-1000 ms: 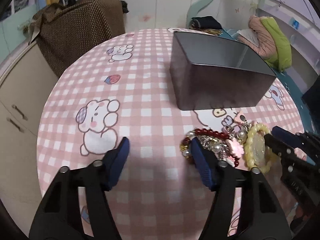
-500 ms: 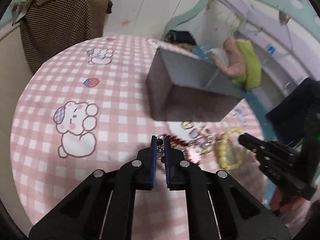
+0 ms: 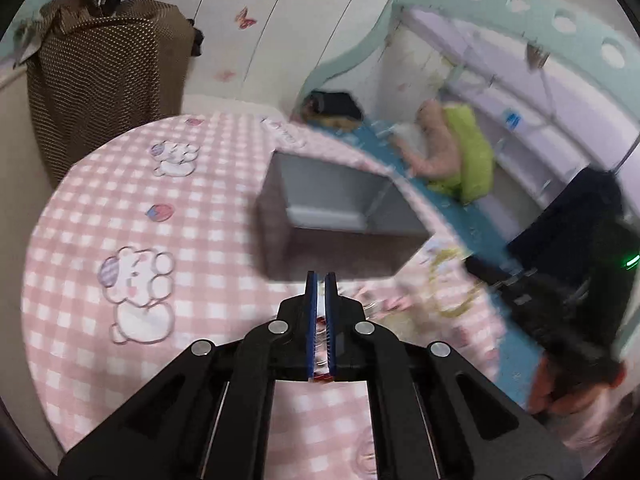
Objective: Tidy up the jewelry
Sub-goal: 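Grasp the red bead bracelet with left tool while right grasps yellow bracelet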
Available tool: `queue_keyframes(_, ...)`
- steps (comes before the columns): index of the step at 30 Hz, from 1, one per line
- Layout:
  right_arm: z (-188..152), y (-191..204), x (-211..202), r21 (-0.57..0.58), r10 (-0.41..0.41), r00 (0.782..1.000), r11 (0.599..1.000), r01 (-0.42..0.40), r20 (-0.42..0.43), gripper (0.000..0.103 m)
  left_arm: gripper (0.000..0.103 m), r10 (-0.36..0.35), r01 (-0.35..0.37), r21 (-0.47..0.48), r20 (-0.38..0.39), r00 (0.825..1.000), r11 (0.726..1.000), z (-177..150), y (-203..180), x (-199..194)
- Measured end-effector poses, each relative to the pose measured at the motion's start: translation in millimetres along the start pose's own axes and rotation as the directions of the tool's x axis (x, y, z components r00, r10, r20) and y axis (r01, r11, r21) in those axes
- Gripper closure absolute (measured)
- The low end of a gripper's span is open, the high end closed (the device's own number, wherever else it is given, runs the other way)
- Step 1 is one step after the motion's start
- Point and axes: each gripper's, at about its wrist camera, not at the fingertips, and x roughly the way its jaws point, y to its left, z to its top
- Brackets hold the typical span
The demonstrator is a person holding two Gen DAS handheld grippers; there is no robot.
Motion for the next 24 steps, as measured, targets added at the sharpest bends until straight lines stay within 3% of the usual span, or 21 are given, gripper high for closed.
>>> queue_keyframes(1,-1,-1,0,0.002,0.003,1.0,1.0,-0.003,-0.001,0.095,0.095,0.04,-0.039,0.025,-0.035,0.999,0.999,-2,1,8)
queue_keyframes(3,-2,-1,1,0.003,0.002,1.0,1.0,-0.002,-0.006,0.095,0.069,0.139,-0.134,0.057,-0.079,0.987,0.989,-7,3,20)
queue_keyframes(7,-2,0,5,0.007,0.004,1.0,1.0,-0.004,-0.017,0.095,0.065,0.217,-0.207,0.088,-0.12,0.969,0.974,-14,5,38)
queue_keyframes(11,-2,0,9,0.007,0.005,1.0,1.0,-0.005,-0.03,0.095,0.066,0.271,-0.247,0.181,-0.119,0.955,0.952,-17,-2,46)
queue_keyframes(16,-5,-1,12,0.012,0.005,0.999,1.0,-0.004,-0.04,0.095,0.066,0.352,-0.303,0.286,-0.139,0.926,0.909,-18,-8,51)
queue_keyframes(18,-5,-1,12,0.017,0.008,0.999,1.0,-0.007,-0.041,0.095,0.069,0.359,-0.305,0.286,-0.161,0.919,0.909,-16,-6,53)
queue_keyframes(19,-6,-2,12,0.018,0.008,0.999,1.0,-0.007,-0.041,0.095,0.077,0.324,-0.27,0.272,-0.18,0.929,0.924,-15,-5,52)
queue_keyframes(20,-6,-2,12,0.02,0.008,0.999,1.0,-0.007,-0.041,0.095,0.095,0.293,-0.239,0.261,-0.19,0.937,0.935,-14,-3,53)
queue_keyframes(24,-5,-3,9,0.026,0.008,0.999,1.0,-0.007,-0.033,0.095,0.095,0.241,-0.205,0.2,-0.18,0.954,0.958,-14,2,50)
